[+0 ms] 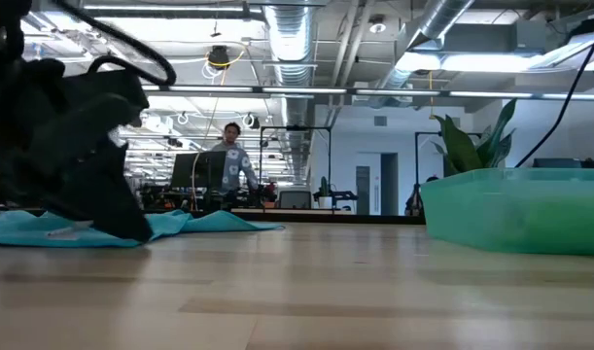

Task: Roll microfiber towels into tight, uniform cylinder then place into a basket
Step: Fold the blue towel

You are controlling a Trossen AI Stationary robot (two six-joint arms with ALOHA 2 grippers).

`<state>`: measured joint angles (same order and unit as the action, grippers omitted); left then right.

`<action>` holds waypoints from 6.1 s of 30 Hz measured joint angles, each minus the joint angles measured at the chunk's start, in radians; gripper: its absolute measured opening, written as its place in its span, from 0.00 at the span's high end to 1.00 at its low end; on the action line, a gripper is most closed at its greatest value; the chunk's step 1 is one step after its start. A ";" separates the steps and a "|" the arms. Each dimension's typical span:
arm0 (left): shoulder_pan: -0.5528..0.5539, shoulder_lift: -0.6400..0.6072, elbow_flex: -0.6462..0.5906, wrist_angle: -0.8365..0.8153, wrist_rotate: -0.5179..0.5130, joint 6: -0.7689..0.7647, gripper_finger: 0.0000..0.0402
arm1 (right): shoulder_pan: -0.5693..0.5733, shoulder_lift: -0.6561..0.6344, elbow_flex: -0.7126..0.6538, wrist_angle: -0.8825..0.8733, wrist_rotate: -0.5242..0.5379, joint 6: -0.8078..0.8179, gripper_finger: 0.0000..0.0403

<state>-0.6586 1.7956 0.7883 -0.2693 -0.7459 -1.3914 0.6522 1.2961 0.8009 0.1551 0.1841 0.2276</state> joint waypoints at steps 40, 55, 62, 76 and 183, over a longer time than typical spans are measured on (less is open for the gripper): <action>0.028 0.075 0.213 -0.080 0.121 0.260 0.84 | -0.035 0.000 0.000 -0.035 0.000 0.001 0.72; 0.053 0.158 0.212 0.315 0.191 0.455 0.99 | -0.035 0.000 0.000 -0.043 0.000 0.002 0.72; 0.065 0.068 0.251 0.172 0.258 0.557 1.00 | -0.031 0.001 0.000 -0.051 0.000 0.008 0.72; 0.042 0.035 0.491 -0.144 0.137 0.635 1.00 | -0.031 0.001 0.000 -0.056 0.000 0.009 0.72; -0.189 0.151 0.779 -0.572 0.300 0.514 0.56 | -0.021 0.468 0.342 -0.084 -0.105 -0.463 0.40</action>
<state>-0.8480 1.9468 1.5669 -0.8418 -0.4460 -0.8775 0.6315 1.7641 1.1427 0.0707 0.0794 -0.2358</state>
